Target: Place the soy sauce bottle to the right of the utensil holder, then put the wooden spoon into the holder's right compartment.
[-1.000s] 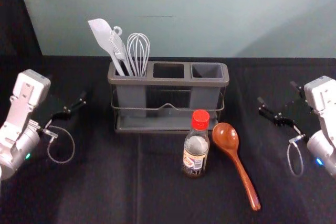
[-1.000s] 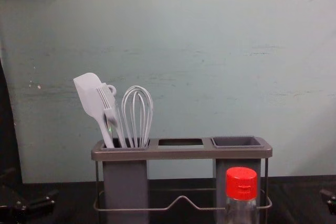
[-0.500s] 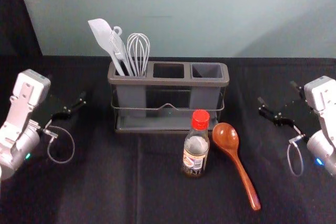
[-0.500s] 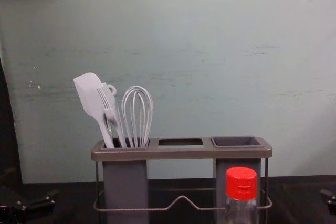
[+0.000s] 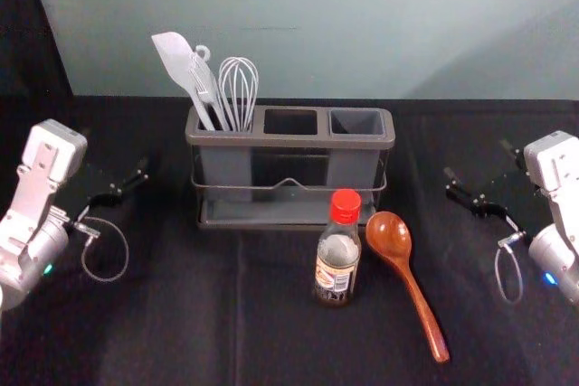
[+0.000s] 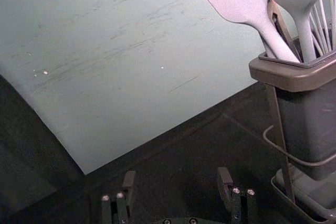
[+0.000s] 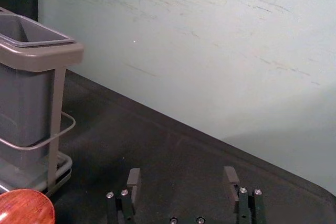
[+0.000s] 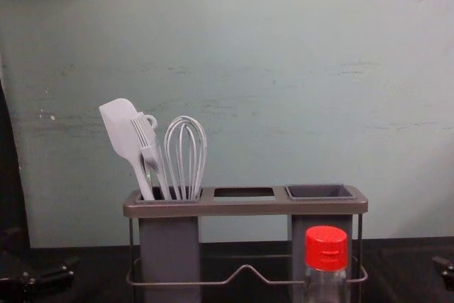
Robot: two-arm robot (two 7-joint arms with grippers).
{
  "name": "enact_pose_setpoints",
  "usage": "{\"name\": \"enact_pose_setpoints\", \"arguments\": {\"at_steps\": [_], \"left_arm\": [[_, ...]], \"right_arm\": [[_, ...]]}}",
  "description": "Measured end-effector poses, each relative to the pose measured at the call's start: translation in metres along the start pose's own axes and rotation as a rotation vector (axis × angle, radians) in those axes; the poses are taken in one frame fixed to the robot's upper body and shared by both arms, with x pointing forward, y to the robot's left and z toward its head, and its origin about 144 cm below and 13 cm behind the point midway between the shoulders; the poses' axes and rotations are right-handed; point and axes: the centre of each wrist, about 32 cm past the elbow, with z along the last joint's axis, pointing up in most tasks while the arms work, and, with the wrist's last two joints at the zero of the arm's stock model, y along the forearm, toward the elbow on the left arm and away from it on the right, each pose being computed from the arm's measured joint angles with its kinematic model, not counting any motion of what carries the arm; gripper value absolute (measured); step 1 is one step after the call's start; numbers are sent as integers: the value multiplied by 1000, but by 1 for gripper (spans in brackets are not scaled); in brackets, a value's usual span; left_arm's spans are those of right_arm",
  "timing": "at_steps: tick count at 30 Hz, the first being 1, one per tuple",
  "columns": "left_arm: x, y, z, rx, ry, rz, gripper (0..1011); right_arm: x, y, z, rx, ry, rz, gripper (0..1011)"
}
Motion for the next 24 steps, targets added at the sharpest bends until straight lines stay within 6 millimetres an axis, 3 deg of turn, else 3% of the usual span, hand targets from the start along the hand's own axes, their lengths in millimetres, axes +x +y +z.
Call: {"name": "enact_pose_setpoints", "arguments": {"at_steps": [6, 24], "left_arm": [[0, 0, 0, 0, 0, 0, 1000], [0, 0, 0, 0, 0, 0, 1000]], "right_arm": [[-5, -13, 1, 1, -9, -13, 1002], [-38, -77, 19, 87, -20, 38, 1002]]}}
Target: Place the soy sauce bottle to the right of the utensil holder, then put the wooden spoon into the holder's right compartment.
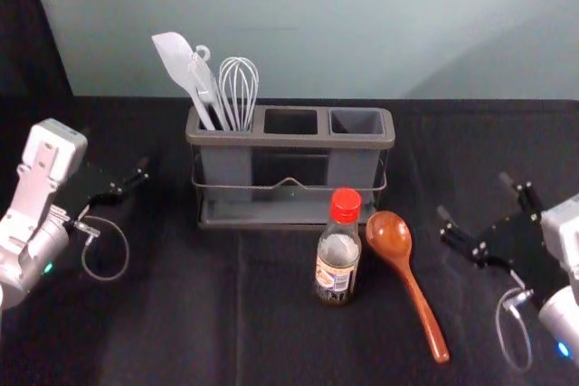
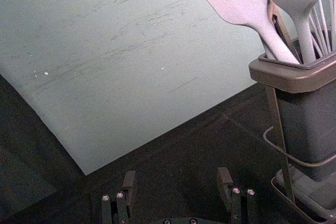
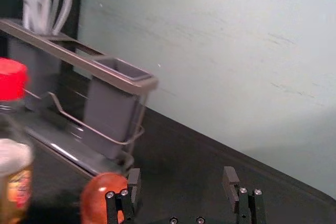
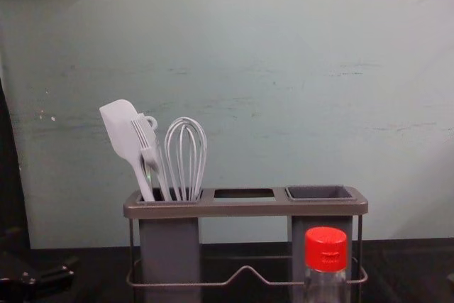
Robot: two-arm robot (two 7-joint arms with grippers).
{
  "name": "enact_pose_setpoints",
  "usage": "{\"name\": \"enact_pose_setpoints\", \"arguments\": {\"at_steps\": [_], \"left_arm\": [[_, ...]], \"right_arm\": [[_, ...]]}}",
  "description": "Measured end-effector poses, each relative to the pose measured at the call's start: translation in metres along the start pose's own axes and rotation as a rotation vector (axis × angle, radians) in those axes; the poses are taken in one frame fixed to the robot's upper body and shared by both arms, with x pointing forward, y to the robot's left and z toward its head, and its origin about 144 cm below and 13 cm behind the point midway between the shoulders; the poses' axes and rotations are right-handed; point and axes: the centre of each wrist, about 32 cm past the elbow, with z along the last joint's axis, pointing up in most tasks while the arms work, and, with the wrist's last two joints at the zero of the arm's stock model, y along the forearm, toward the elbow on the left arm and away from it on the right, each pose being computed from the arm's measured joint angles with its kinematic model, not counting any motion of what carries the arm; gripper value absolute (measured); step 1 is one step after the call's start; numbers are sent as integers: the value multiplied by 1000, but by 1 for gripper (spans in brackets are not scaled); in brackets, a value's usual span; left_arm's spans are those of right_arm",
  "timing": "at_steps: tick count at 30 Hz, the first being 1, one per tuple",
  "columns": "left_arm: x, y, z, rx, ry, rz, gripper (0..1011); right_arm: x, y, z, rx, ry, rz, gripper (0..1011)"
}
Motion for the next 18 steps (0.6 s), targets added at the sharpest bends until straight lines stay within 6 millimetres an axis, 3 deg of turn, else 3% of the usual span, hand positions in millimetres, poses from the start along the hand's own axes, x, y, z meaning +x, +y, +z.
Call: {"name": "enact_pose_setpoints", "arguments": {"at_steps": [9, 18], "left_arm": [[0, 0, 0, 0, 0, 0, 1000], [0, 0, 0, 0, 0, 0, 1000]], "right_arm": [[-19, -15, 10, 62, 97, 57, 1003], [-44, -15, 17, 85, 161, 117, 1002]]}}
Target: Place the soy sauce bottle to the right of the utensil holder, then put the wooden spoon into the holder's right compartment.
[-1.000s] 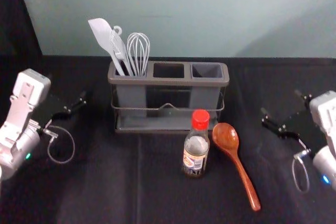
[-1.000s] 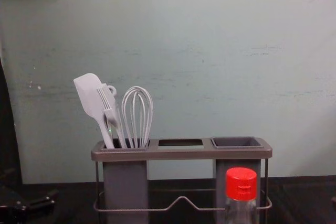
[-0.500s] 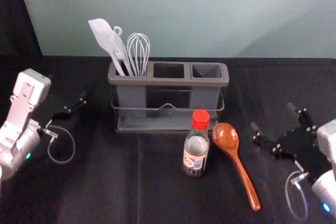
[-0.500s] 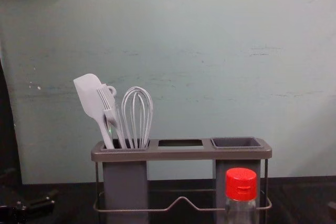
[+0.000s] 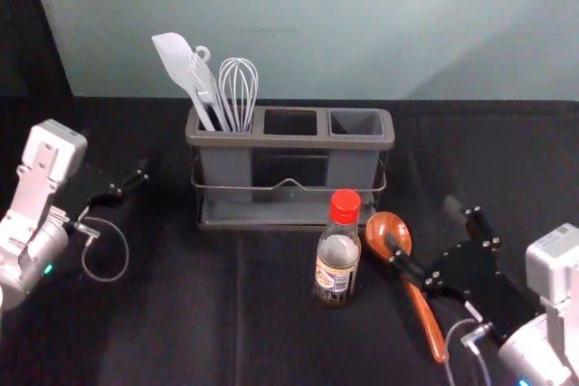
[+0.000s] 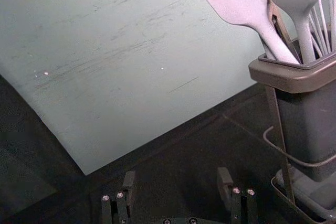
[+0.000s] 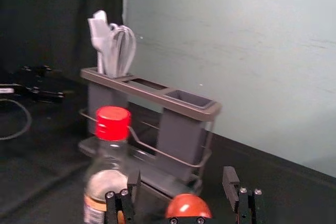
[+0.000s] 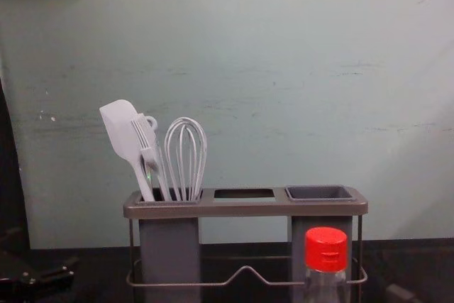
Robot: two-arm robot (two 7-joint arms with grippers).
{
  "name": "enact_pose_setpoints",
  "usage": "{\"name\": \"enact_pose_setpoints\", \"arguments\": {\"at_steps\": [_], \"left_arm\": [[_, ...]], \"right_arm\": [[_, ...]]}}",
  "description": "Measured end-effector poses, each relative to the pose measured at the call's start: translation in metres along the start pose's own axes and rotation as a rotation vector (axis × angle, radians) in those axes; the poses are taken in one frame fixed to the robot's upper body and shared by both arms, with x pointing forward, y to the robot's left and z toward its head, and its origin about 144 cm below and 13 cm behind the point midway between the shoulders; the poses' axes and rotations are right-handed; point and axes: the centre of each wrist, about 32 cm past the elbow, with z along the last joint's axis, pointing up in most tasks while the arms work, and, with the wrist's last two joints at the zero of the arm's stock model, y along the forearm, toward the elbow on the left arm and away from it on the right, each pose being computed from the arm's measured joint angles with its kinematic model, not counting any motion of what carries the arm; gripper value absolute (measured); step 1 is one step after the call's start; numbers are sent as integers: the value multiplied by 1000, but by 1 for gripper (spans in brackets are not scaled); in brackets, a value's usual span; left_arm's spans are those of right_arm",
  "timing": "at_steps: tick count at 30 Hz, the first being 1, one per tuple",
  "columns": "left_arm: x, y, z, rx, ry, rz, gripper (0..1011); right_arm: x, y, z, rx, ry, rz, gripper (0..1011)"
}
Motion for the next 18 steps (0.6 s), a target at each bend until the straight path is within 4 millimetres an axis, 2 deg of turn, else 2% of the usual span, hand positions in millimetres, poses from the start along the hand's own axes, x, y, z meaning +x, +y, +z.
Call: {"name": "enact_pose_setpoints", "arguments": {"at_steps": [9, 18], "left_arm": [[0, 0, 0, 0, 0, 0, 1000], [0, 0, 0, 0, 0, 0, 1000]], "right_arm": [[-16, 6, 4, 34, 44, 53, 1003], [-25, 23, 8, 75, 100, 95, 1003]]}}
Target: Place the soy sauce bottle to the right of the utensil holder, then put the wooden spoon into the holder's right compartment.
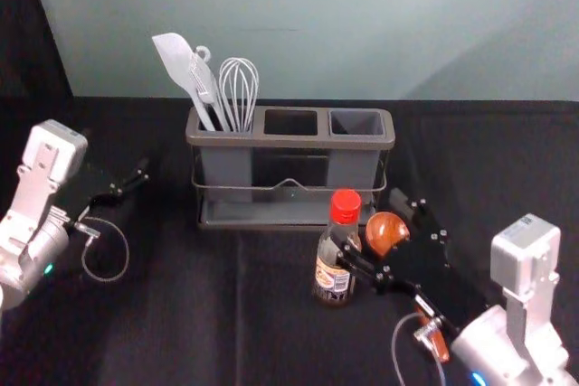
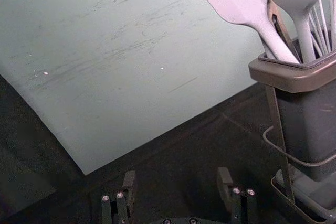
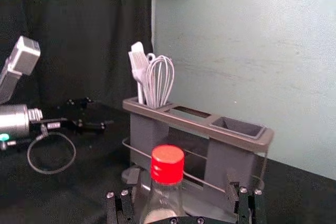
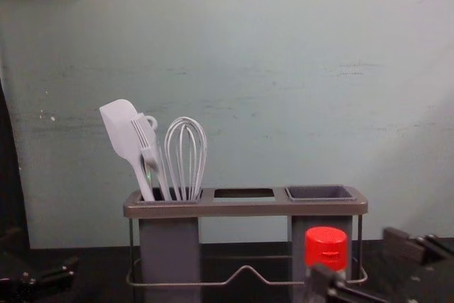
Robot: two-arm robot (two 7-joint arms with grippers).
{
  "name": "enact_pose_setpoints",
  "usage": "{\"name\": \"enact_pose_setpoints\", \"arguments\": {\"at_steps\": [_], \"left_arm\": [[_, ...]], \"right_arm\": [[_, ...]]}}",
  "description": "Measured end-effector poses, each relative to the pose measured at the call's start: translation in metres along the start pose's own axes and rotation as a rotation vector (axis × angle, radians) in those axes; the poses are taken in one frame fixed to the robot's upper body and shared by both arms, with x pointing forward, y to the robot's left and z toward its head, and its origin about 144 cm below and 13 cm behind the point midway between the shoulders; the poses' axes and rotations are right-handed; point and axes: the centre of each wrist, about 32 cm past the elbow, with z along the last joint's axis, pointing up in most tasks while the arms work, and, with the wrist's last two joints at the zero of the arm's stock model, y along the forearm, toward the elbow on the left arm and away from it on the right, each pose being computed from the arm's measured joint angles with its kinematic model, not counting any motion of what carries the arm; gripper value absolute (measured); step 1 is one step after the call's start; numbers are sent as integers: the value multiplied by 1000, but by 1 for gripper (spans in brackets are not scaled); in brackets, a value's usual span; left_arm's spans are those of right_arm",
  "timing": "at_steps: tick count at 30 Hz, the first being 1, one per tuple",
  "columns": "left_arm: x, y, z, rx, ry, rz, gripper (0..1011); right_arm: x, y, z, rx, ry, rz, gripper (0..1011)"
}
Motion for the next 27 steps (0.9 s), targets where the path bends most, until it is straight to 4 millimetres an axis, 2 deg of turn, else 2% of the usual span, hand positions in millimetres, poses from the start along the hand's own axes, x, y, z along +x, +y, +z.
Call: {"name": "enact_pose_setpoints", "arguments": {"at_steps": [10, 21, 23, 27], "left_arm": [[0, 0, 0, 0, 0, 0, 1000], [0, 0, 0, 0, 0, 0, 1000], [0, 0, 0, 0, 0, 0, 1000], [0, 0, 0, 0, 0, 0, 1000]], "right_arm": [[-1, 24, 3, -1, 58, 22, 1003], [-1, 32, 4, -11, 57, 39, 1003], [-1, 32, 4, -12, 57, 39, 995], [-2, 31, 4, -14, 57, 37, 907]]}}
